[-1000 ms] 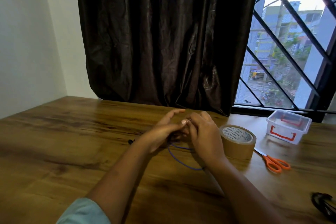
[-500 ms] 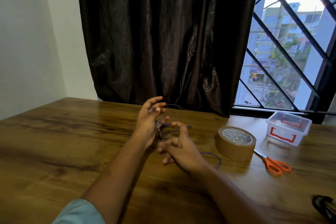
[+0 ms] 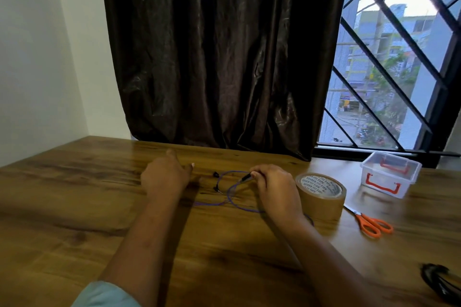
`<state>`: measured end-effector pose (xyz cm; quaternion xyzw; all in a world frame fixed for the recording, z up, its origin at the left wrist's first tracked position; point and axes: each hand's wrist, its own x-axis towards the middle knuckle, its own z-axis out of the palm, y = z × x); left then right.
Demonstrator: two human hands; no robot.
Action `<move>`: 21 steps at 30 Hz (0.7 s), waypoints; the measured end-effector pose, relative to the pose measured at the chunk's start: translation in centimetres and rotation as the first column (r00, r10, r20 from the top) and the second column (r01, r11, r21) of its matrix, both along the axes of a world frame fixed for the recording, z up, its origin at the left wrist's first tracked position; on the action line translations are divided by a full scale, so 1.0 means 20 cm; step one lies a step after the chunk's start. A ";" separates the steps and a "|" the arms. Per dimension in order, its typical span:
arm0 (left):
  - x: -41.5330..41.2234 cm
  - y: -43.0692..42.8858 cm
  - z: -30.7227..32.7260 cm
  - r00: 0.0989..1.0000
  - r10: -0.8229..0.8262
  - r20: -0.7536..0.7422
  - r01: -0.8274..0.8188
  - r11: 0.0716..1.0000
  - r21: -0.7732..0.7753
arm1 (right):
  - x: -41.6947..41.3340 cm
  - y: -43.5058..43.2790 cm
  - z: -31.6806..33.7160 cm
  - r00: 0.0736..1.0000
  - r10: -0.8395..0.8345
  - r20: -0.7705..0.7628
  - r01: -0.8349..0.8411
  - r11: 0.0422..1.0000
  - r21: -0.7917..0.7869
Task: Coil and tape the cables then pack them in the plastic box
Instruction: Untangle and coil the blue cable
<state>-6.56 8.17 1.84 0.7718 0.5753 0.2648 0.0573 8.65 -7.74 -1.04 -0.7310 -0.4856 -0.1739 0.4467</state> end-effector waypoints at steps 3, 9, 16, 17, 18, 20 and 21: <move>0.06 -0.14 0.03 0.999 -0.036 -0.005 0.036 0.974 0.225 | -0.02 0.00 0.00 0.999 0.047 0.016 -0.048 0.998 0.032; 0.27 -0.36 -0.02 0.543 -0.753 0.373 0.724 0.644 0.246 | -0.06 0.01 0.00 0.993 0.110 0.048 -0.115 0.988 0.103; 0.21 -0.15 -0.02 0.665 -0.492 0.562 0.446 0.865 0.229 | -0.09 0.00 0.01 0.984 0.136 0.115 -0.138 0.990 0.014; 0.17 -0.11 -0.02 0.685 -0.430 0.588 0.367 0.901 0.231 | -0.09 0.00 0.01 0.984 0.126 0.127 -0.127 0.992 -0.004; 0.13 -0.07 -0.02 0.714 -0.358 0.601 0.286 0.933 0.217 | -0.08 -0.01 0.01 0.982 0.109 0.153 -0.106 0.994 -0.028; 0.04 0.03 -0.03 0.794 -0.186 0.579 0.102 0.979 0.174 | -0.05 -0.02 0.00 0.974 0.064 0.215 -0.047 0.995 -0.083; 0.00 0.07 -0.04 0.833 -0.098 0.545 0.017 0.988 0.152 | -0.03 -0.02 0.00 0.974 0.040 0.222 -0.018 0.995 -0.099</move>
